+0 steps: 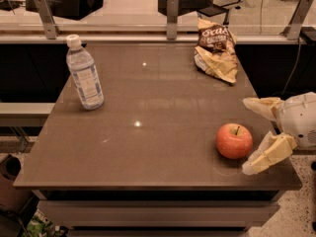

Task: Move apple near blue plastic bottle

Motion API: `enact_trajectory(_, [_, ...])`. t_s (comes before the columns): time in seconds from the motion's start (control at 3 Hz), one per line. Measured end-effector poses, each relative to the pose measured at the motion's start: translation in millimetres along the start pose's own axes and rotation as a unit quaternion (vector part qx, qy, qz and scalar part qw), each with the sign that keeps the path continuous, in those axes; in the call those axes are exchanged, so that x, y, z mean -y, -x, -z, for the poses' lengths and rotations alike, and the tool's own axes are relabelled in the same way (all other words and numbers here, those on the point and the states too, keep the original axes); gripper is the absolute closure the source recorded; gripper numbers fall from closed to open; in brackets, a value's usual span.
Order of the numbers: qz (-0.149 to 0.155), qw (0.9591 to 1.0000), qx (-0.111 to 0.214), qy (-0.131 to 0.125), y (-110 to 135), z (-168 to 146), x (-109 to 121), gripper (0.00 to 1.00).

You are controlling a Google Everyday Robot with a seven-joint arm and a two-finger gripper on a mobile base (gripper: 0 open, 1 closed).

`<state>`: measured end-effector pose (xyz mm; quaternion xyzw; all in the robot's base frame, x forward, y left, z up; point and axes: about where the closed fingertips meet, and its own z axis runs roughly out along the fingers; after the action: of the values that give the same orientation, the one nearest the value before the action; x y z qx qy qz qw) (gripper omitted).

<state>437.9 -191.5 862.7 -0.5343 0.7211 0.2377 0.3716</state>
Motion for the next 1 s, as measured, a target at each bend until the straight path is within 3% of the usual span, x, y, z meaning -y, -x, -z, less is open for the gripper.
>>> enact_trajectory(0.33, [-0.003, 0.9999, 0.010, 0.003, -2, -7, -6, 0.00])
enact_trajectory(0.67, [-0.001, 0.9998, 0.019, 0.009, 1, -17, -9, 0.16])
enact_trajectory(1.0, [0.001, 0.9995, 0.027, 0.015, 3, -27, -11, 0.39])
